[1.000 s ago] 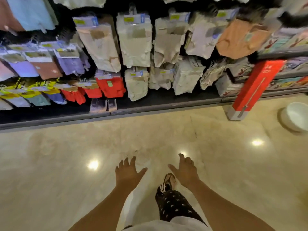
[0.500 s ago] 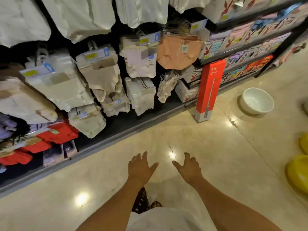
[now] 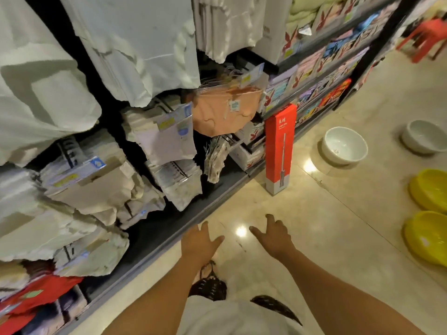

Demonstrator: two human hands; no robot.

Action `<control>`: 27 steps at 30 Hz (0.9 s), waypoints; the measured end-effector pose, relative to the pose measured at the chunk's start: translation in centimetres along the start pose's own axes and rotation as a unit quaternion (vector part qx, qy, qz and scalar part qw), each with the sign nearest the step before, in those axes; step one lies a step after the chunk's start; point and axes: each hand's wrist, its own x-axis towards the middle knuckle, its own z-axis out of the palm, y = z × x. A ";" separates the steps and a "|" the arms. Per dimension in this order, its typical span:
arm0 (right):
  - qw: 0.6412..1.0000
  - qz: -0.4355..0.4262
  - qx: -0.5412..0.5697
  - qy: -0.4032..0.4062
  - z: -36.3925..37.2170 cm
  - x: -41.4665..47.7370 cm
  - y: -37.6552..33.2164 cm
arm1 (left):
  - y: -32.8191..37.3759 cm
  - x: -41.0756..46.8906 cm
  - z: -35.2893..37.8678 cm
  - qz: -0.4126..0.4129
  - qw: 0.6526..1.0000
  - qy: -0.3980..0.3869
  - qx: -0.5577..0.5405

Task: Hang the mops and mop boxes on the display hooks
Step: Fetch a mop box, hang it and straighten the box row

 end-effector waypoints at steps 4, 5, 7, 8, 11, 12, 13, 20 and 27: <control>0.998 0.009 0.055 0.004 -1.0 3.3 -2.1 | 2.1 4.7 -2.8 0.034 0.998 0.015 0.049; 0.998 0.014 0.057 -0.003 -1.2 3.9 -1.8 | 2.9 5.6 -3.1 0.038 0.998 0.012 0.048; 0.998 0.028 0.053 -0.014 -2.0 5.2 -0.6 | 4.7 7.6 -3.2 0.043 0.997 0.007 0.058; 0.998 0.039 0.051 -0.017 -2.7 6.1 0.3 | 5.7 8.7 -3.3 0.045 0.997 0.003 0.068; 0.997 0.066 0.041 -0.021 -5.8 10.2 3.4 | 9.7 12.4 -3.7 0.039 0.996 -0.013 0.074; 0.996 0.072 0.048 -0.020 -7.0 11.8 4.5 | 11.1 13.7 -3.7 0.032 0.997 -0.016 0.068; 0.995 0.074 0.056 -0.019 -8.2 13.6 5.5 | 12.7 15.0 -3.6 0.025 0.998 -0.017 0.059; 0.994 0.063 0.085 -0.030 -19.7 27.3 12.3 | 26.2 23.8 -2.3 -0.047 0.999 -0.028 0.001; 0.993 0.079 0.071 -0.049 -30.4 37.6 18.6 | 40.2 29.4 -3.5 -0.078 0.979 -0.005 -0.187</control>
